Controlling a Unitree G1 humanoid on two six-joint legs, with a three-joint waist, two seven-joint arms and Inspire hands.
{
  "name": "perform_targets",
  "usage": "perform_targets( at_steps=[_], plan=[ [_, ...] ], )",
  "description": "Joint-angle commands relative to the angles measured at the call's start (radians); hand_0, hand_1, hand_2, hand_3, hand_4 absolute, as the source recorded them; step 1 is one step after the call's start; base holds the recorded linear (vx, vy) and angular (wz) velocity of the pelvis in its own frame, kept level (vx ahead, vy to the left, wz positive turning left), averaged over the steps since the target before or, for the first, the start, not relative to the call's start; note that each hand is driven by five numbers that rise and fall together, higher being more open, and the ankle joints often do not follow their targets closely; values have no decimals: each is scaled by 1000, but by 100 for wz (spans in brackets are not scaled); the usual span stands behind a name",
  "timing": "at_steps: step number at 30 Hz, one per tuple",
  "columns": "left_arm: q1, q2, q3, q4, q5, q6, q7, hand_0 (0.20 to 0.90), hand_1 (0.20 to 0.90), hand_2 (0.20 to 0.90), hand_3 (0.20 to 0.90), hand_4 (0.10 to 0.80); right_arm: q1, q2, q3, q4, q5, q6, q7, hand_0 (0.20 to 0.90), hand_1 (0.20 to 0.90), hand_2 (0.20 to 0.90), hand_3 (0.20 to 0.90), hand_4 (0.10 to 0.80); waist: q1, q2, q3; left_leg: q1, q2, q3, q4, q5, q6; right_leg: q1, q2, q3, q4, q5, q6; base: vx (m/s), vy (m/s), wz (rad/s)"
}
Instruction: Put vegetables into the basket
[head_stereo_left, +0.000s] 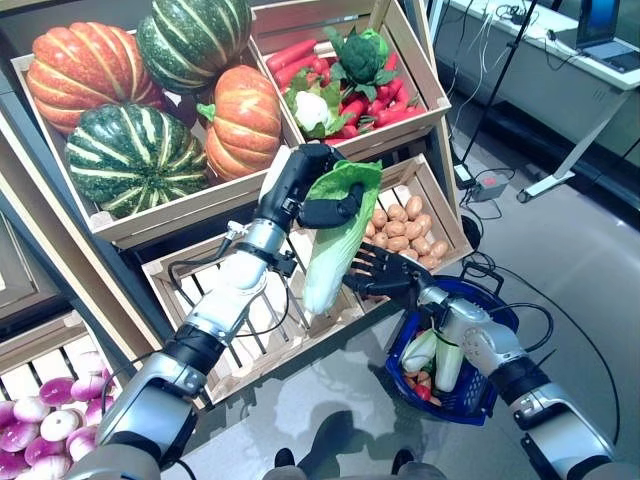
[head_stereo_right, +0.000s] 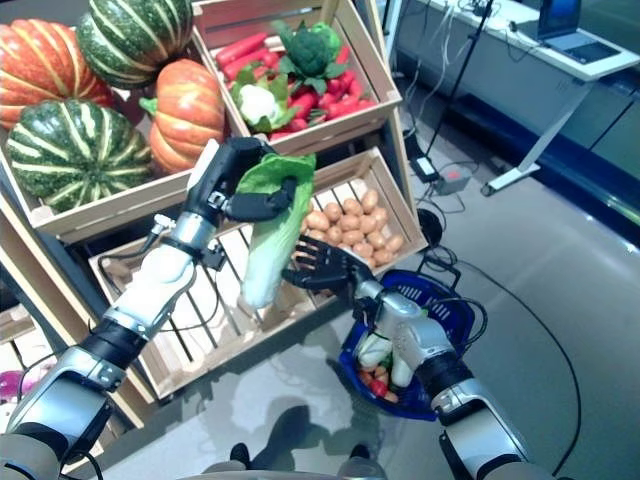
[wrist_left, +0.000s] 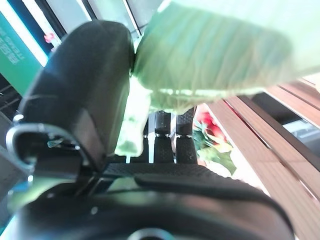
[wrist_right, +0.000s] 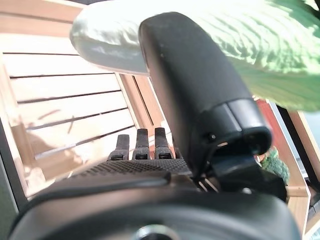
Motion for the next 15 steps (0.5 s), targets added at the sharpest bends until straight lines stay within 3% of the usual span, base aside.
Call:
perform_targets(
  at_steps=[1, 9, 15],
  plan=[
    [-65, -90, 14, -96, -64, -80, 15, 300, 300, 300, 300, 400, -28, 93, 76, -8, 108, 1, 43, 900, 900, 900, 900, 800, 28, 6, -156, -42, 2, -32, -5, -20, -10, -5, -21, 27, 1, 7, -34, 9, -2, 9],
    [-62, -128, -12, -146, -75, -58, -12, 300, 300, 300, 300, 400, -34, 144, 90, 3, 293, 103, 152, 900, 900, 900, 900, 800, 39, 4, -159, -37, 3, -39, -5, -22, -12, 3, -23, 22, 1, 4, -33, 2, 0, 2],
    [-51, -132, -12, -132, -185, -39, -105, 300, 300, 300, 300, 400, -19, 170, 79, -30, 468, 132, 451, 900, 900, 900, 900, 800, 48, 7, -167, -31, 0, -49, -5, -27, -10, 13, -23, 17, 1, 0, -32, 16, 2, 6]
  ],
)
